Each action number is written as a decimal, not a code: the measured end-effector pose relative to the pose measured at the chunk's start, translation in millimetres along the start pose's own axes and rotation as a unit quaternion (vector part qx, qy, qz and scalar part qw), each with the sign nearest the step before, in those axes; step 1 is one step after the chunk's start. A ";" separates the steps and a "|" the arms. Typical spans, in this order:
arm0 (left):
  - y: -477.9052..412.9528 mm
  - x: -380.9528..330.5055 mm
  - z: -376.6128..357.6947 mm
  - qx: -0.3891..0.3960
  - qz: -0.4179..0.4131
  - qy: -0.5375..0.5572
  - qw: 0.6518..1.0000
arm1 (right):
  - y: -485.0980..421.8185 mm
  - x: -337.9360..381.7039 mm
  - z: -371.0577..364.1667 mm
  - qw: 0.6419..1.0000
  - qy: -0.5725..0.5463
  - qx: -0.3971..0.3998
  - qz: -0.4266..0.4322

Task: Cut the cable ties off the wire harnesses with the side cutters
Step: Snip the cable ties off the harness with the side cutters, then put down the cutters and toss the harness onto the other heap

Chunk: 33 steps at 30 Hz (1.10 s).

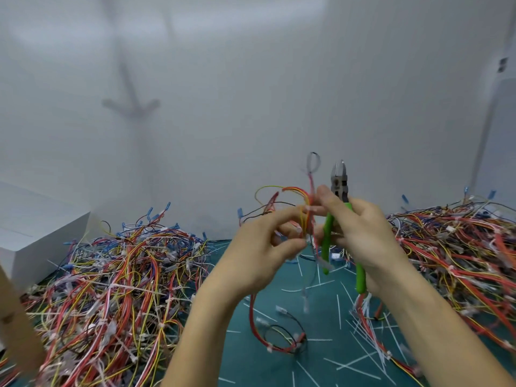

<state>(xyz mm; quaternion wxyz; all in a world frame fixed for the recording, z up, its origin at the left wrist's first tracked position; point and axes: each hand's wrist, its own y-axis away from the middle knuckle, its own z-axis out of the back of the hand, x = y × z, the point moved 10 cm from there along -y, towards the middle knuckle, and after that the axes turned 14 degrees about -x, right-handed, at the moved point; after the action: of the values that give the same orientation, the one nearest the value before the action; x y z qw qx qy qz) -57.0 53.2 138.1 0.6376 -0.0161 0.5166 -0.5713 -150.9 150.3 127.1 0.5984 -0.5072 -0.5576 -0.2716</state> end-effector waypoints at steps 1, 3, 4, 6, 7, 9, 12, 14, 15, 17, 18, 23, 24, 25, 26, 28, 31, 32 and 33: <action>1.0 -3.0 -3.7 0.007 -0.019 -0.043 0.999 | -0.4 2.3 1.3 1.000 -0.010 -0.005 0.007; 2.1 -5.0 -8.2 0.005 -0.035 -0.090 0.995 | -1.1 6.9 2.6 0.999 -0.017 -0.006 0.033; 2.1 -4.3 -9.6 0.002 -0.037 -0.098 0.994 | -1.8 8.8 3.5 0.999 -0.019 -0.005 0.046; 1.6 -2.1 -10.1 0.000 -0.037 -0.111 0.993 | -2.6 9.8 5.1 0.998 -0.036 -0.005 0.054; 1.1 -0.2 -9.2 0.000 -0.032 -0.109 0.994 | -2.7 9.5 5.1 0.997 -0.050 -0.003 0.051; 1.0 8.9 -6.3 0.001 0.014 -0.048 0.999 | -2.8 10.7 5.1 0.996 -0.065 -0.002 0.055; 1.8 35.4 1.5 -0.041 0.168 0.122 0.977 | -0.3 16.7 0.5 0.993 -0.083 0.020 0.076; 4.4 50.3 4.6 -0.093 0.265 0.240 0.929 | 4.1 18.0 -6.7 0.992 -0.081 0.055 0.080; 5.3 55.3 6.6 -0.121 0.300 0.306 0.895 | 7.3 17.5 -11.3 0.992 -0.068 0.075 0.080; 5.0 59.9 11.3 -0.161 0.330 0.412 0.834 | 13.8 12.0 -21.7 0.990 -0.030 0.116 0.074; 4.9 61.5 14.5 -0.173 0.332 0.435 0.819 | 17.2 7.4 -27.4 0.988 -0.010 0.141 0.065; 6.7 76.1 42.0 -0.252 0.308 0.364 0.842 | 30.9 -12.4 -42.3 0.966 0.071 0.246 0.010; 6.1 76.4 47.7 -0.257 0.292 0.326 0.861 | 27.6 -16.2 -40.5 0.968 0.083 0.236 0.002; 5.5 76.6 52.6 -0.261 0.275 0.288 0.880 | 23.0 -20.1 -38.1 0.972 0.089 0.217 -0.009; 5.2 76.1 57.0 -0.262 0.257 0.255 0.895 | 16.8 -24.3 -34.8 0.978 0.086 0.190 -0.023; 5.0 70.6 63.4 -0.259 0.222 0.209 0.917 | 3.1 -36.2 -24.3 0.987 0.097 0.118 -0.042; 4.6 62.5 70.0 -0.256 0.181 0.142 0.939 | -13.9 -57.0 -7.4 0.947 0.314 0.051 0.032; 4.3 59.9 69.4 -0.247 0.172 0.124 0.945 | -16.3 -68.5 -5.1 0.911 0.404 0.056 0.059; 3.6 57.2 67.7 -0.236 0.164 0.109 0.952 | -17.9 -82.4 -3.3 0.871 0.481 0.065 0.074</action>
<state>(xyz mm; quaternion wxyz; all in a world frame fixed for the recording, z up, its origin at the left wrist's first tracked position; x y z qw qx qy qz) -19.2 -26.7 130.8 0.6399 -0.0186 0.6987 -0.3194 -184.6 121.5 55.3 0.8424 -0.3141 -0.1779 -0.4000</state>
